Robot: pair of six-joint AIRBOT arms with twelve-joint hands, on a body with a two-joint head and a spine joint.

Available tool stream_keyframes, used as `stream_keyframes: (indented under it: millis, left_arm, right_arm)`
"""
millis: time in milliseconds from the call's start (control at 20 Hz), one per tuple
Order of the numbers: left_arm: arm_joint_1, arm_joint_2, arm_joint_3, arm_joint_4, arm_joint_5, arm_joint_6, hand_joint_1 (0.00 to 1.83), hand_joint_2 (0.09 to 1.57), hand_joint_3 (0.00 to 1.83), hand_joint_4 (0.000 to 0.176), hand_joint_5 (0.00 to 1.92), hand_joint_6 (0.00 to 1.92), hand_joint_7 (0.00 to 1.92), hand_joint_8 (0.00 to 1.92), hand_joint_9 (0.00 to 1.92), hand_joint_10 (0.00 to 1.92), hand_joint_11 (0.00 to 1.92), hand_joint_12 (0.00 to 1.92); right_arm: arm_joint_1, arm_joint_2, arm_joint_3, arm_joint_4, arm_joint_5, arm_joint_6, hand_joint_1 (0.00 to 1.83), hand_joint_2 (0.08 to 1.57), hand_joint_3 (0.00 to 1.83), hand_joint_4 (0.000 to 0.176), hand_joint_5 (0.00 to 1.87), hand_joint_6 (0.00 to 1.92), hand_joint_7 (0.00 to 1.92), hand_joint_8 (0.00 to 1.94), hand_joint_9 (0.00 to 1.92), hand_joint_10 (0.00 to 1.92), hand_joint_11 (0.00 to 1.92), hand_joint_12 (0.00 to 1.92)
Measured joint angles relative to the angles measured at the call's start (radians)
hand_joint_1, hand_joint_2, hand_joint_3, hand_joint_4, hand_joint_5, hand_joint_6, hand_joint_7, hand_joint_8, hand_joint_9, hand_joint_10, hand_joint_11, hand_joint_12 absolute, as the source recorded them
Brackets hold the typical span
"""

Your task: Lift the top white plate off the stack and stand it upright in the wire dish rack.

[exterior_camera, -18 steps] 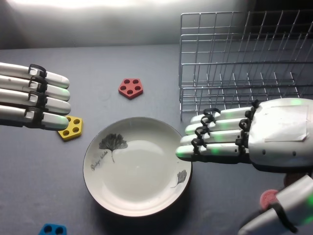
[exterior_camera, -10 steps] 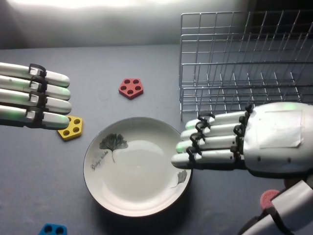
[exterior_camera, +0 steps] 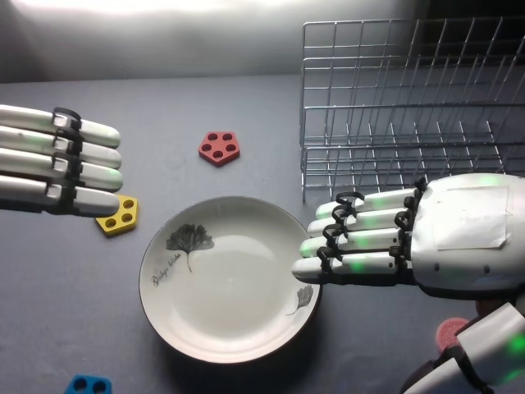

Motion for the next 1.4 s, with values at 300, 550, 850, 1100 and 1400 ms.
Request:
stream_keyframes:
  millis: [300,550,850,1100,1400]
  left_arm:
    - [0.001,-0.002,0.024,0.067,-0.021,-0.127,0.0,0.91,0.0,0.0,0.05,0.0,0.08,0.0,0.05,0.0,0.03,0.04]
    - [0.053,-0.006,0.041,0.051,-0.027,-0.115,0.0,0.91,0.0,0.0,0.07,0.01,0.1,0.01,0.09,0.01,0.08,0.06]
    - [0.027,-0.021,0.126,0.013,-0.047,-0.14,0.01,0.92,0.0,0.0,0.07,0.01,0.09,0.01,0.08,0.0,0.06,0.05]
    - [0.043,-0.068,0.214,-0.013,-0.045,-0.188,0.0,0.92,0.0,0.0,0.07,0.0,0.09,0.01,0.08,0.01,0.07,0.05]
    - [0.065,-0.068,0.16,-0.026,-0.047,-0.191,0.0,0.93,0.0,0.0,0.06,0.01,0.08,0.01,0.07,0.01,0.06,0.05]
  right_arm:
    - [0.0,-0.013,0.002,0.006,-0.017,0.0,0.0,0.95,0.0,0.0,0.0,0.0,0.01,0.0,0.02,0.01,0.03,0.01]
    - [0.0,-0.013,0.002,0.014,-0.026,0.0,0.0,0.94,0.0,0.0,0.0,0.0,0.02,0.01,0.04,0.01,0.06,0.02]
    - [0.0,-0.013,-0.004,0.018,-0.028,-0.004,0.0,0.94,0.0,0.0,0.0,0.0,0.03,0.01,0.05,0.01,0.06,0.02]
    - [0.0,-0.012,-0.003,0.044,-0.03,-0.005,0.0,0.94,0.0,0.0,0.0,0.0,0.02,0.0,0.05,0.01,0.07,0.02]
    - [0.0,-0.002,-0.01,0.058,-0.03,-0.005,0.0,0.95,0.0,0.0,0.0,0.0,0.02,0.01,0.04,0.01,0.06,0.02]
